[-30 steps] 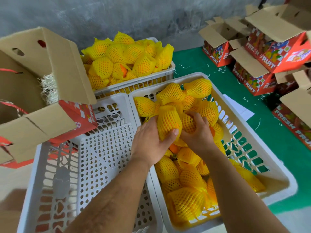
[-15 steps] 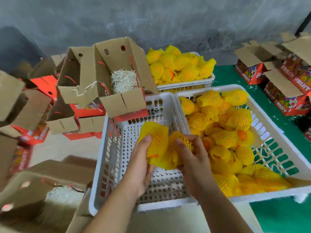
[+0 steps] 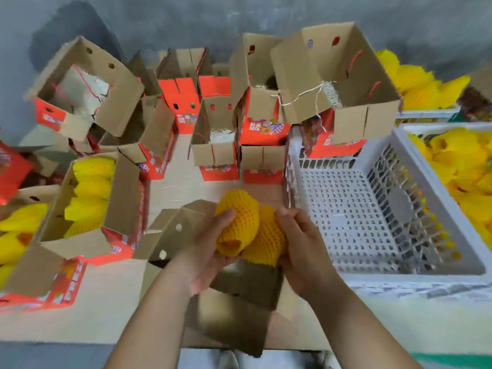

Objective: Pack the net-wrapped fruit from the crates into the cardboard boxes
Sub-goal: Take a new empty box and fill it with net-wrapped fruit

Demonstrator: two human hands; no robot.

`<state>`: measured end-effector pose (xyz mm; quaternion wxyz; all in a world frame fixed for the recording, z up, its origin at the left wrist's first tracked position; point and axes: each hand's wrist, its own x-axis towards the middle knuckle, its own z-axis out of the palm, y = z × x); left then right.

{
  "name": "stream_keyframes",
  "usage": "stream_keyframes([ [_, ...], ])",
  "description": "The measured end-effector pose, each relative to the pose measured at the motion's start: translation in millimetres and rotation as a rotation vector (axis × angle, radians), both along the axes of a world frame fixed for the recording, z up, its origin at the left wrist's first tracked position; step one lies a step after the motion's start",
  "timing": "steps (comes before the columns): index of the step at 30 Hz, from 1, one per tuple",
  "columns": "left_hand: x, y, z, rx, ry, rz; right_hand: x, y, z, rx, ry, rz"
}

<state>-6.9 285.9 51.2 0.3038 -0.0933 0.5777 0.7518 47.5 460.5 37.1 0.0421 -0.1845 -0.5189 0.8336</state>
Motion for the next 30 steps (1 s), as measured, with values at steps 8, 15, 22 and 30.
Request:
stream_keyframes([
  [8,-25.2,-85.1,-37.6,-0.043,-0.195,0.055,2.0,-75.3,-37.6,-0.256,-0.286,0.084],
  [15,-46.9,-79.7,-55.6,-0.251,-0.183,-0.231,-20.3,-79.8,-43.4,0.248,-0.452,0.243],
  [22,-12.0,-91.7,-64.3,-0.416,-0.339,-0.598,-32.3,-55.6,-38.8,0.648,-0.523,0.919],
  [30,-19.6,-94.0,-116.0,-0.855,-0.149,-0.437,-41.6,-84.3,-106.0,0.702,-0.532,0.682],
])
